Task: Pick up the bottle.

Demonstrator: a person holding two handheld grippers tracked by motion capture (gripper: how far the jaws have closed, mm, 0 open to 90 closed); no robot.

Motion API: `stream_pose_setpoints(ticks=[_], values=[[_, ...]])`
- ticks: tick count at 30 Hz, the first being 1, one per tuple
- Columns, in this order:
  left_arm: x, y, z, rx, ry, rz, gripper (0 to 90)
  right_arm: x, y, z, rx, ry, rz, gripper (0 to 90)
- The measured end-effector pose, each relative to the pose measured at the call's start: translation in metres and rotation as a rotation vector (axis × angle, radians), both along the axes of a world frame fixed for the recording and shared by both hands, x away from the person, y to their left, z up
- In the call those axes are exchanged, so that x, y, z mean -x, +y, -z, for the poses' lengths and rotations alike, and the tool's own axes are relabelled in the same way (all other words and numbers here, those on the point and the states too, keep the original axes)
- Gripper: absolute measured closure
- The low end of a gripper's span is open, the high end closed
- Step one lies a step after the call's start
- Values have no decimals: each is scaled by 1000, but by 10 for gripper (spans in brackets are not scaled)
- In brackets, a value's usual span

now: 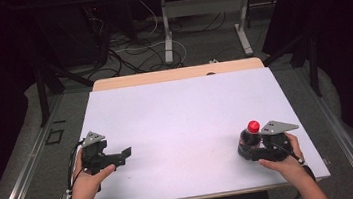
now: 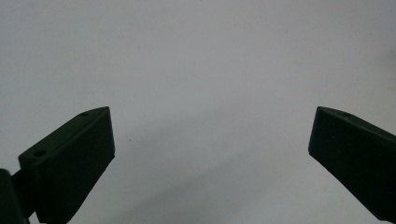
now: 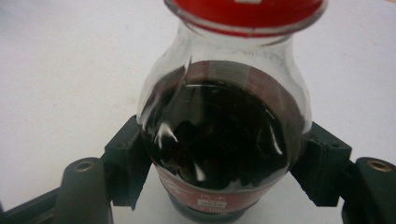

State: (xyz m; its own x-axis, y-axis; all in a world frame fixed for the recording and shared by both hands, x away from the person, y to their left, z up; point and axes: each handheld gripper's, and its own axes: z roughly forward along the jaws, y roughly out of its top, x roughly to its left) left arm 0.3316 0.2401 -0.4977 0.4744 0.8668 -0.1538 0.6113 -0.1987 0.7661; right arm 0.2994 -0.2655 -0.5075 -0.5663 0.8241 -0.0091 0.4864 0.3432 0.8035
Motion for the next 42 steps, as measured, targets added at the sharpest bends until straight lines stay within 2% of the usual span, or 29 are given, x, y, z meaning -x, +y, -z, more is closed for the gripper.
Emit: stream_pose_setpoints(ticks=[5,7,9,14,15,18,19,20,21,26,32,38,42], values=[[0,0,-2,-6,-10,4,5,-4,16,-5,24,-11,-32,293],[0,0,-3,-15,-14,8,5,-7,23,-9,15,-16,-34,293],[1,-1,-4,-2,-13,2,5,-10,31,-13,-3,-20,-48,294],[1,-1,-4,-7,-22,6,6,-15,51,-23,-24,-24,-112,293],[1,-2,-5,5,-4,11,7,-16,56,-25,-28,-28,-120,293],[2,-4,-5,-2,-3,26,7,-19,71,-30,-20,-29,-143,293],[2,-6,-5,8,-1,23,7,-20,76,-31,-7,-37,-149,293],[2,-6,-6,-3,-6,35,7,-21,81,-33,-7,-35,-151,293],[2,-8,-6,14,-10,30,8,-22,84,-34,-8,-34,-155,293],[3,-12,-11,27,-6,60,28,-24,101,-39,-21,-23,-205,293],[7,-22,-16,43,-23,78,28,-22,115,-39,-43,-23,-263,293],[13,-39,-21,44,-27,140,31,-17,124,-31,-35,-34,-299,293],[18,-50,-28,48,-47,198,55,-17,128,-28,-57,-24,-328,293]])
